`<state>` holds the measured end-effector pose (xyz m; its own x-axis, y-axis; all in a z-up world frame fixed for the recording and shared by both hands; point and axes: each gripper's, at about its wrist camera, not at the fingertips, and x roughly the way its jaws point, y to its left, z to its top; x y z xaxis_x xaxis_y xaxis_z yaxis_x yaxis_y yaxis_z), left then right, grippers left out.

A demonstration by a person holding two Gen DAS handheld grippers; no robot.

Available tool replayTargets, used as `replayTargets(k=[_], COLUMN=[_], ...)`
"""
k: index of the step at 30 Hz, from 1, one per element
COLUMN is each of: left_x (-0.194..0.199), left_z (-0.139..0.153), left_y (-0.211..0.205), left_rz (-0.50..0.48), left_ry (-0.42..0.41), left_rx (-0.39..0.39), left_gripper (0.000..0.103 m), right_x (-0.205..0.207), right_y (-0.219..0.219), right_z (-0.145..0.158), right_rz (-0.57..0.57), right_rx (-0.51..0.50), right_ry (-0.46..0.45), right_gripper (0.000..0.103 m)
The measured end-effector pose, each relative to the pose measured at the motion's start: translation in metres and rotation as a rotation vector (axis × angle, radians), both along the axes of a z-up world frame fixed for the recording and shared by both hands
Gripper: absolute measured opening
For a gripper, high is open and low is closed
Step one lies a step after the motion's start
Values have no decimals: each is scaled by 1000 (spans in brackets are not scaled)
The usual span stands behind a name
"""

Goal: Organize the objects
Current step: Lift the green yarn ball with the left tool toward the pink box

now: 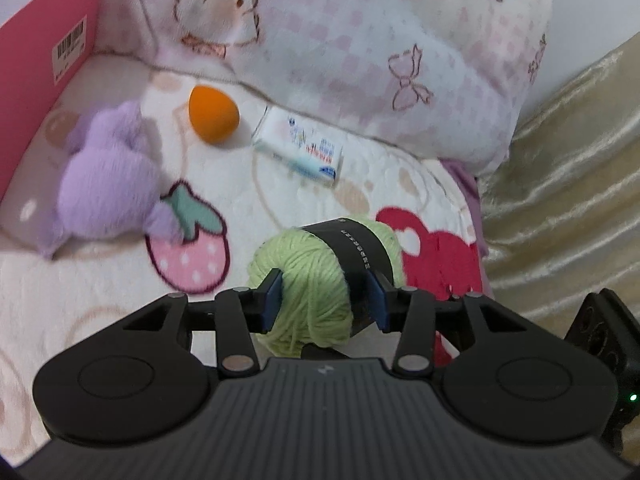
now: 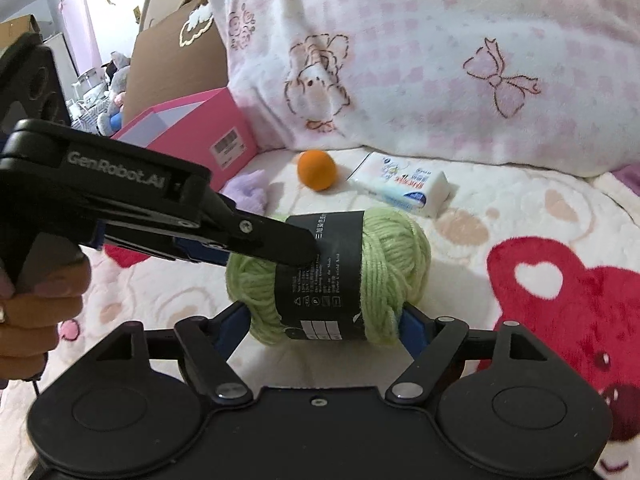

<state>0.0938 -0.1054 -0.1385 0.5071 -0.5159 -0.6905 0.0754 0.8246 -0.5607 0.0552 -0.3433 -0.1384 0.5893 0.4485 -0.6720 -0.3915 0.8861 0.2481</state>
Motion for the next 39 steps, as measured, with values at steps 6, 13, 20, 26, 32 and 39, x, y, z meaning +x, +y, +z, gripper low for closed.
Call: replayTargets(k=[6,13,20,26,32,39], left_x=[-15,-31,-56,-69,-78,-93], left_z=[10,22,33,37,42,42], left_y=[-3,7,16,33,54,67], left_rz=[-34,-45,-53,-47,-50,-63], left_ry=[3,90,100,135,159,164], left_rx=[58,106,125,111,95,108], left_gripper=[45,45,45,45,46,47], right_x=[-15,-27,-47,-55,-61,-76], right_y=[13,30,46,62,80,97], right_z=[7,16,27,32,40,40], right_rz=[5,35,42,83,111,100], right_rx=[-15,-19,-33,-59,-52,-55], right_ry=[18,70,99,132,174,182], right_gripper=[83,83,83,83,83,82])
